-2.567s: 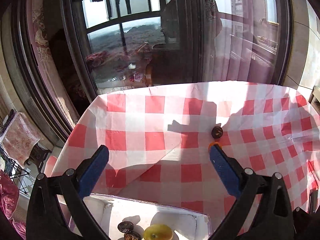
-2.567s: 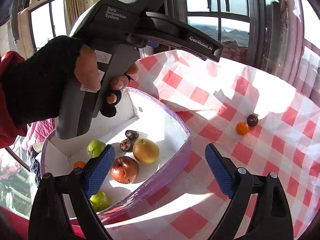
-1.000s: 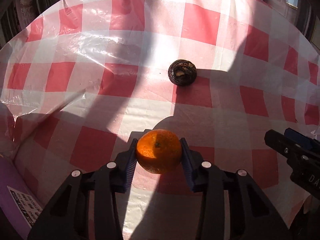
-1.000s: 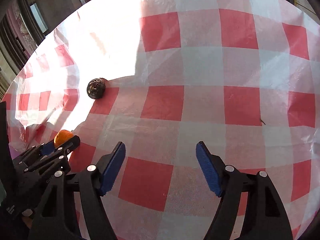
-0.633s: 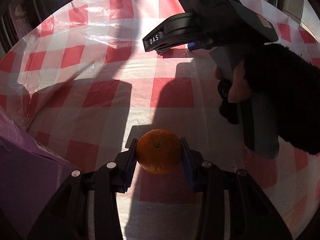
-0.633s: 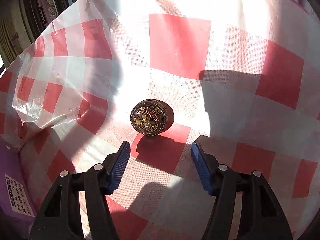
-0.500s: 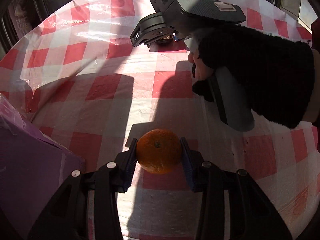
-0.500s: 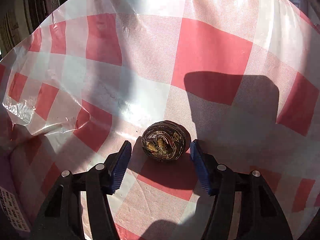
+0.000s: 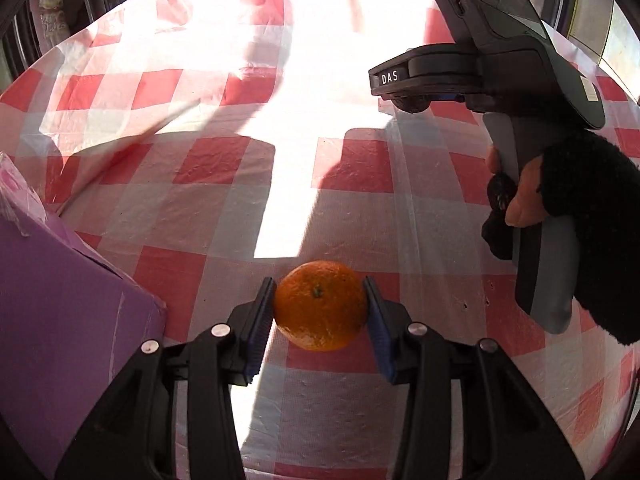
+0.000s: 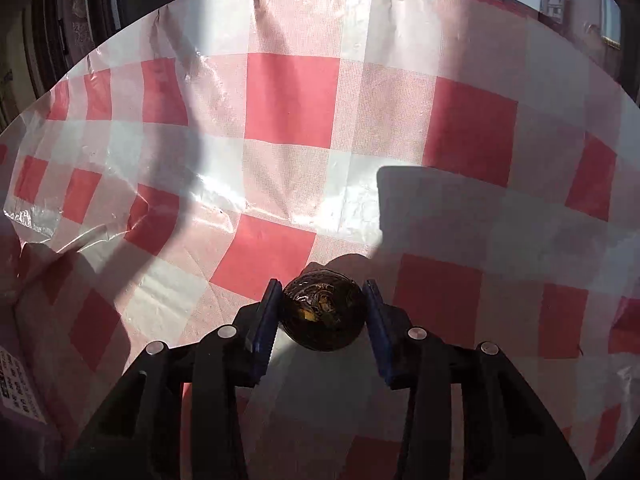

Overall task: Organize fruits
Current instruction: 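Carry the mandarin and dried fruit over the white box with both grippers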

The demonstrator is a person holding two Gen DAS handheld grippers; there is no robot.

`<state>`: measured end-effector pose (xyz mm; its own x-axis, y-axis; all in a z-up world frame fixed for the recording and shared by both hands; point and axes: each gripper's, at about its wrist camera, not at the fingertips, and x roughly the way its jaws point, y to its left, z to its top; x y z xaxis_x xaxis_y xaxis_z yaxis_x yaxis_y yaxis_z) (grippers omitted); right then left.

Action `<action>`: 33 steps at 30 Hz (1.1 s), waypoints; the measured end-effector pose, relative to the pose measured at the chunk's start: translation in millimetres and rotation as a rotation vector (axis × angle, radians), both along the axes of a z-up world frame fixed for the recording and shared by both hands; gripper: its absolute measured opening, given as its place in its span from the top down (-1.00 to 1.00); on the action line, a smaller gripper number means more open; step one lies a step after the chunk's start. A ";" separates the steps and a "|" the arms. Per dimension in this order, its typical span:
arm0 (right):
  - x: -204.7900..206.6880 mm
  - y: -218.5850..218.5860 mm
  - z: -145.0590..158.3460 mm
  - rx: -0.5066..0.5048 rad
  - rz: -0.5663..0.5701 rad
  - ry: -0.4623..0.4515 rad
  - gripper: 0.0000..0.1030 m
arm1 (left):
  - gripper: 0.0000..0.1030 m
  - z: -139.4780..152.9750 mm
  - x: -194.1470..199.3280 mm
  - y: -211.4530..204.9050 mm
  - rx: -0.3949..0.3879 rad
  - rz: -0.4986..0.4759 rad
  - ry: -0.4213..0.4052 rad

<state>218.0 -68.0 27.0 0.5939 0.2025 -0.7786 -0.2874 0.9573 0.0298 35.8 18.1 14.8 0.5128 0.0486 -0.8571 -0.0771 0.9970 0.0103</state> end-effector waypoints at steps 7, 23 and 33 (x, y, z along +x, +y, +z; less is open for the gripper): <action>-59.4 -64.2 3.0 0.015 -0.082 0.049 0.20 | 0.19 3.8 7.3 -6.3 -0.009 -0.022 0.012; -173.1 -118.8 3.2 0.005 -0.167 0.202 0.19 | 0.19 16.6 -18.5 -39.7 -0.051 -0.174 0.156; -226.3 -117.9 37.1 0.041 -0.286 0.205 0.19 | 0.19 60.7 -55.8 -50.1 -0.047 -0.355 0.116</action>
